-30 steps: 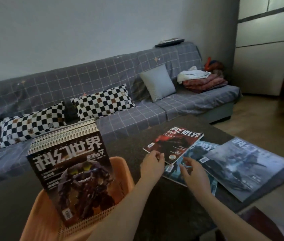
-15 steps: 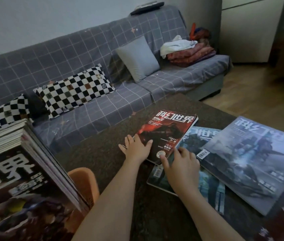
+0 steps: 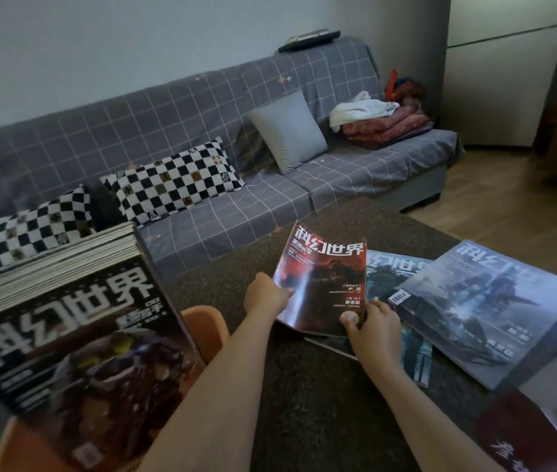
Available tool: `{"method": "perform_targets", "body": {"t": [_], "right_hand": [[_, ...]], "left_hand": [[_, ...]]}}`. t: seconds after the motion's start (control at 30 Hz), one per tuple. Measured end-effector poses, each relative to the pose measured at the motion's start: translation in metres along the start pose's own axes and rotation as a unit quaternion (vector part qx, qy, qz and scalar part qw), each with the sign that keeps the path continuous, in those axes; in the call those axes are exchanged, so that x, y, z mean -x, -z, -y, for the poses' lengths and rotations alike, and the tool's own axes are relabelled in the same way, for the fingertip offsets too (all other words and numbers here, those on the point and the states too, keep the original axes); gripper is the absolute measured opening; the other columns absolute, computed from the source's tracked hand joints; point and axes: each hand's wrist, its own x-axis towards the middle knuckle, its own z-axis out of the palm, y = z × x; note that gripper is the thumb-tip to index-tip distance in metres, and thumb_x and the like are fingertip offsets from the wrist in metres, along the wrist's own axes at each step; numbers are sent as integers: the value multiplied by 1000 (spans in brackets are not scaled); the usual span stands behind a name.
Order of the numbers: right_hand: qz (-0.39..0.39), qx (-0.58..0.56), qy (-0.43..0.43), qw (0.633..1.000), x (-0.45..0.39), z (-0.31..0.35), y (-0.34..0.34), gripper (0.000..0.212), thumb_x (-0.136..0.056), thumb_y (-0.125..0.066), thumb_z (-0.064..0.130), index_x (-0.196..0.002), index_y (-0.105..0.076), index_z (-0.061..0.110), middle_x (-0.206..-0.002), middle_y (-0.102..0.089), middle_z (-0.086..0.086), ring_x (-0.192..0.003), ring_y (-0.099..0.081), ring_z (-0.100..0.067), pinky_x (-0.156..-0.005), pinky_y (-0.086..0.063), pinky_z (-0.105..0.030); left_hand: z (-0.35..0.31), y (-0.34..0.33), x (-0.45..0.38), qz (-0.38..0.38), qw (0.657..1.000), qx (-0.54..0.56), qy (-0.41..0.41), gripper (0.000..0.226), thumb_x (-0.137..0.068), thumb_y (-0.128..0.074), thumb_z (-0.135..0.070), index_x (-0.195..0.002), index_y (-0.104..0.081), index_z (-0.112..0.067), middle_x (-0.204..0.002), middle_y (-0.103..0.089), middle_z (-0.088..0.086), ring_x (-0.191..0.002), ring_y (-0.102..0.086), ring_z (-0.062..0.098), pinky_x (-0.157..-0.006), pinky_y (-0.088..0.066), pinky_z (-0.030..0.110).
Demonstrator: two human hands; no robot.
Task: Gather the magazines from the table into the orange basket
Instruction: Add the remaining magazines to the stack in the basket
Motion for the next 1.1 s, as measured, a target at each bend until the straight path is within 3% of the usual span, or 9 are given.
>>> {"method": "perform_targets", "body": {"t": [0.1, 0.17, 0.27, 0.4, 0.5, 0.7, 0.8, 0.87, 1.1], "right_hand": [[22, -37, -11, 999, 18, -1, 10, 30, -83, -66, 32, -107, -65, 14, -117, -59, -5, -106, -52, -21, -92, -42, -35], [63, -82, -31, 994, 29, 1, 20, 27, -85, -64, 33, -102, -66, 13, -108, -62, -5, -94, -57, -18, -86, -48, -35], [144, -235, -87, 957, 46, 6, 40, 33, -87, -61, 40, -109, -65, 15, -90, -65, 5, -81, -60, -11, -71, -49, -29], [176, -400, -109, 893, 70, 21, 65, 31, -85, -63, 37, -112, -59, 21, -100, -61, 2, -97, -59, -17, -89, -47, -36], [185, -421, -49, 887, 93, 38, 81, 8, -88, -60, 30, -94, -63, 25, -98, -66, 3, -89, -62, -12, -75, -48, -28], [211, -447, 30, 869, 125, 69, 97, 12, -87, -62, 20, -98, -66, 19, -96, -73, -2, -91, -69, -20, -83, -54, -39], [213, -437, 84, 870, 139, 89, 96, 16, -86, -63, 19, -97, -60, 30, -88, -73, 13, -79, -68, 0, -61, -53, -16], [217, -410, 110, 879, 146, 103, 92, 22, -86, -63, 22, -103, -55, 33, -91, -69, 17, -80, -66, 5, -56, -50, -12], [244, -335, 146, 898, 157, 141, 57, 17, -87, -62, 26, -95, -52, 37, -95, -66, 15, -81, -63, 6, -61, -46, -13]], "left_hand": [[6, 12, 32, -25, 995, 85, -40, 55, -82, -71, -34, -128, -48, -14, -120, -62, 8, -94, -62, 21, -68, -43, 28], [13, 18, 59, -54, 986, 147, -64, 42, -81, -72, -35, -114, -50, -20, -96, -65, -4, -70, -56, 6, -59, -41, 22], [27, 32, 99, -79, 971, 210, -85, 31, -83, -70, -37, -101, -46, -30, -75, -56, -16, -61, -52, -5, -48, -36, 14], [45, 63, 143, -120, 944, 291, -96, 27, -82, -72, -34, -95, -49, -31, -80, -62, -11, -67, -59, -4, -50, -39, 12], [60, 88, 173, -139, 931, 324, -96, 26, -82, -72, -33, -96, -51, -30, -88, -61, -12, -76, -58, -1, -54, -41, 14], [97, 128, 220, -181, 905, 370, -110, 20, -83, -71, -33, -93, -54, -30, -92, -64, -10, -85, -60, 5, -69, -50, 25], [119, 141, 233, -197, 884, 407, -120, 17, -87, -64, -38, -101, -57, -31, -101, -66, -7, -96, -63, 11, -78, -54, 31], [135, 149, 238, -196, 871, 436, -112, 30, -89, -60, -42, -117, -56, -31, -111, -65, -5, -104, -62, 15, -86, -54, 40], [189, 168, 233, -193, 851, 484, -64, 18, -90, -62, -29, -103, -59, -40, -104, -71, -3, -88, -72, 16, -71, -61, 42]]}}
